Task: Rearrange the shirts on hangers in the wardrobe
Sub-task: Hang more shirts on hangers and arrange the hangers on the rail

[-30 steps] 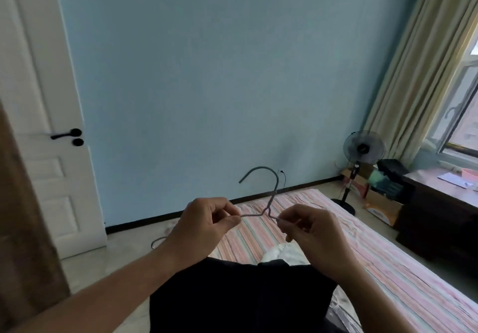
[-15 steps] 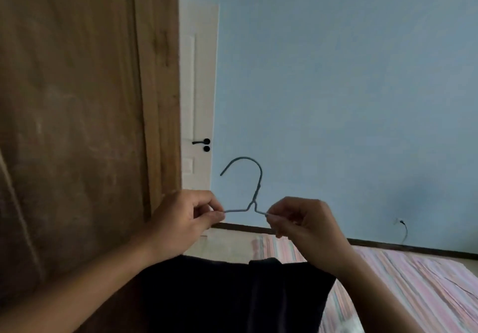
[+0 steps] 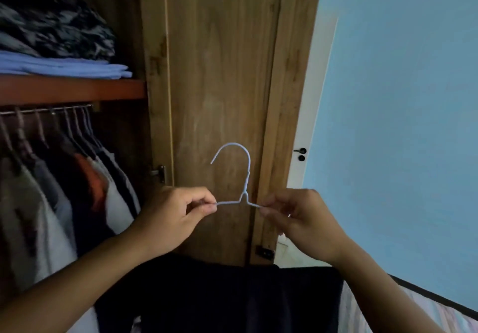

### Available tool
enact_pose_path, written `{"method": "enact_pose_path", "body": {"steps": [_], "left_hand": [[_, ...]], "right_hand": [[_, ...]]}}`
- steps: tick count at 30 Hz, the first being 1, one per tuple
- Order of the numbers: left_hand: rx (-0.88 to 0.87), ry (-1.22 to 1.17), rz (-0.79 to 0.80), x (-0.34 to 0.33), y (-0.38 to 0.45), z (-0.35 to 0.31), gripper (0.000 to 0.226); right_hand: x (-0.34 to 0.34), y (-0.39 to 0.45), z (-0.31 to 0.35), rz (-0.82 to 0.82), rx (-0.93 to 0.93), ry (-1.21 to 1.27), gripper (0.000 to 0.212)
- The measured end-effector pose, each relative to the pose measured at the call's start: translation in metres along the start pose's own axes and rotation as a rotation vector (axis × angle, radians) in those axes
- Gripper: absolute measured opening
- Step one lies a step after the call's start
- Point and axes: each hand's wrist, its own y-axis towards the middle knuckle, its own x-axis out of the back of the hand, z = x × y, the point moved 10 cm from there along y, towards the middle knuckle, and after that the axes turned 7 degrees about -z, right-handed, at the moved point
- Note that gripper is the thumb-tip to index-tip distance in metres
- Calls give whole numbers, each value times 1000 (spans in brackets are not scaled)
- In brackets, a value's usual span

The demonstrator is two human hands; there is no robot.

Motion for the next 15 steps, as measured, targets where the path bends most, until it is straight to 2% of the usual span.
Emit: {"method": "enact_pose_path", "body": {"steps": [7, 11, 15], "left_hand": [[-16, 192, -38, 81, -28, 52, 9], [32, 241, -87, 133, -43, 86, 11], [46, 338, -105, 177, -66, 111, 20]], "right_hand": [[-94, 32, 55, 147, 139, 39, 9], [-152, 53, 83, 258, 87, 161, 14], [-218, 65, 110, 400, -78, 401, 17]]}}
